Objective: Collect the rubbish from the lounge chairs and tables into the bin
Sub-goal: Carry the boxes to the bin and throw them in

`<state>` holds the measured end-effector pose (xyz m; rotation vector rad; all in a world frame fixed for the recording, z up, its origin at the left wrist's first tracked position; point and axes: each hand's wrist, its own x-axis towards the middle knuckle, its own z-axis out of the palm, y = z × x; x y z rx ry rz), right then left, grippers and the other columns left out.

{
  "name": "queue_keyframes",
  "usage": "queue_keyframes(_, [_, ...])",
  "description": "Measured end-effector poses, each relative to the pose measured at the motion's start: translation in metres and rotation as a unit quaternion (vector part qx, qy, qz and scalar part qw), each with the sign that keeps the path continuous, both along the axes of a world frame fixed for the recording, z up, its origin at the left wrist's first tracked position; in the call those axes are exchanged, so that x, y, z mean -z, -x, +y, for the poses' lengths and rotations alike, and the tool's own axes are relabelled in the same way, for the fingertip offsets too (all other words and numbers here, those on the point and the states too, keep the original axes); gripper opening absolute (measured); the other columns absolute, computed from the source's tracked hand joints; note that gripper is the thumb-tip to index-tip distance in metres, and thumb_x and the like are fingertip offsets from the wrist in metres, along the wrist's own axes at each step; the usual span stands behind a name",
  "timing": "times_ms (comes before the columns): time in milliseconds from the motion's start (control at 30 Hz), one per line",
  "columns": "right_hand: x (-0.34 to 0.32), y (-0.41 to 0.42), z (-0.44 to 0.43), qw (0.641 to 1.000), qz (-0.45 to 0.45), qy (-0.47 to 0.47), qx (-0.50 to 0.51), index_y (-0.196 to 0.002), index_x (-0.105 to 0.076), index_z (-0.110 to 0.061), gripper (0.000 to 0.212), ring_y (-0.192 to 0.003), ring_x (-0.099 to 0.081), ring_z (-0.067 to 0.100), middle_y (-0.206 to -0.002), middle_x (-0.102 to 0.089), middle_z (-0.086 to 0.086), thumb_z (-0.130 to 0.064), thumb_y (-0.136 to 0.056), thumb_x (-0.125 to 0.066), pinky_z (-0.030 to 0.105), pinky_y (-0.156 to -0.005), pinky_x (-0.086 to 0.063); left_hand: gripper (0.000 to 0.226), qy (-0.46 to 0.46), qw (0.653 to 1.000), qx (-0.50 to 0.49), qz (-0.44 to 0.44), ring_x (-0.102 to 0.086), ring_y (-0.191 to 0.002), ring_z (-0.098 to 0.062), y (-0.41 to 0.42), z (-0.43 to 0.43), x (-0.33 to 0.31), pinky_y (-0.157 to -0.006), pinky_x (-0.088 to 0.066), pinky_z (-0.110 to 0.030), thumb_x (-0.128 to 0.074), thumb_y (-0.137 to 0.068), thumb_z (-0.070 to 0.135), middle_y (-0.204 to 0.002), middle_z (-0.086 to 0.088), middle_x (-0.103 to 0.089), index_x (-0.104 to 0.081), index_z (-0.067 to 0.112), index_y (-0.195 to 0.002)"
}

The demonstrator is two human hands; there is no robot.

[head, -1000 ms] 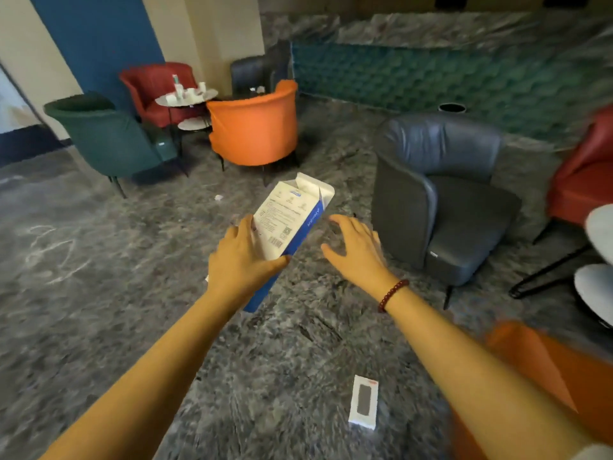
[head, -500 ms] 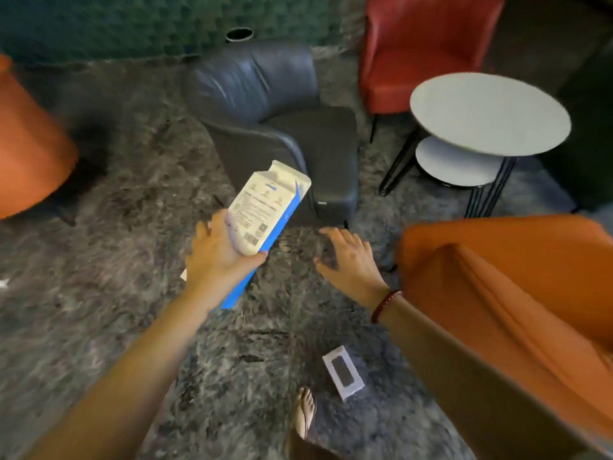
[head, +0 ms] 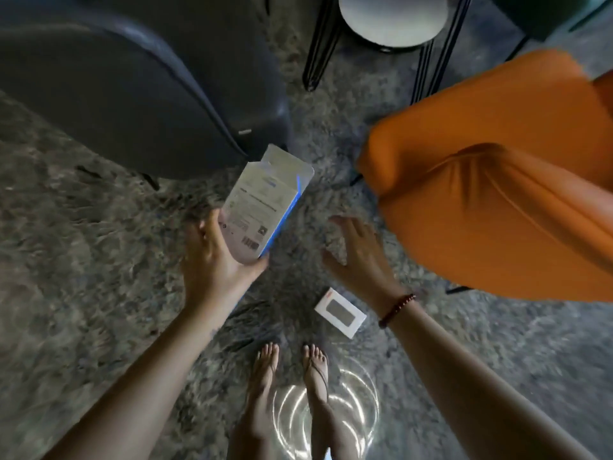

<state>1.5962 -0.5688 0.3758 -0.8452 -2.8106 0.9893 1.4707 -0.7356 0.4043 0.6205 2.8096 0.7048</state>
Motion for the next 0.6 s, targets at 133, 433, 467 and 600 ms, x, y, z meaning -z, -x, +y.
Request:
queue_keyframes(133, [0.079, -0.006, -0.005, 0.998, -0.015, -0.012, 0.061, -0.129, -0.044, -0.014, 0.054, -0.117, -0.045, 0.029, -0.129, -0.05, 0.009, -0.03, -0.081, -0.062, 0.034, -0.094, -0.029, 0.09, 0.02, 0.998, 0.02, -0.05, -0.044, -0.11, -0.036, 0.014, 0.009, 0.09, -0.08, -0.048, -0.049, -0.079, -0.054, 0.041, -0.123, -0.017, -0.041, -0.035, 0.014, -0.127])
queue_keyframes(433, [0.296, -0.063, -0.052, 0.99, -0.101, -0.005, 0.097, -0.13, -0.044, -0.013, 0.065, -0.118, -0.046, 0.031, -0.129, -0.051, 0.009, -0.03, -0.072, -0.069, 0.039, -0.095, -0.032, 0.093, 0.054, 0.989, 0.113, -0.083, -0.046, -0.114, -0.038, -0.023, -0.008, 0.311, -0.086, -0.047, -0.047, -0.082, -0.056, 0.037, -0.125, -0.021, -0.046, -0.038, 0.007, -0.132])
queue_keyframes(467, [0.319, -0.071, -0.056, 0.989, -0.114, -0.011, 0.092, -0.13, -0.044, -0.013, 0.067, -0.117, -0.046, 0.03, -0.13, -0.05, 0.009, -0.031, -0.071, -0.069, 0.038, -0.095, -0.032, 0.092, 0.055, 0.987, 0.131, -0.079, -0.046, -0.114, -0.038, -0.03, -0.011, 0.333, -0.086, -0.046, -0.048, -0.083, -0.055, 0.035, -0.124, -0.022, -0.047, -0.04, 0.005, -0.131])
queue_keyframes(600, [0.41, -0.105, -0.065, 0.983, -0.152, -0.011, 0.103, -0.13, -0.044, -0.011, 0.072, -0.116, -0.046, 0.031, -0.129, -0.05, 0.01, -0.035, -0.067, -0.07, 0.037, -0.096, -0.031, 0.094, 0.076, 0.98, 0.158, -0.089, -0.046, -0.114, -0.04, -0.055, -0.022, 0.417, -0.087, -0.043, -0.052, -0.085, -0.052, 0.031, -0.122, -0.024, -0.05, -0.042, 0.001, -0.13])
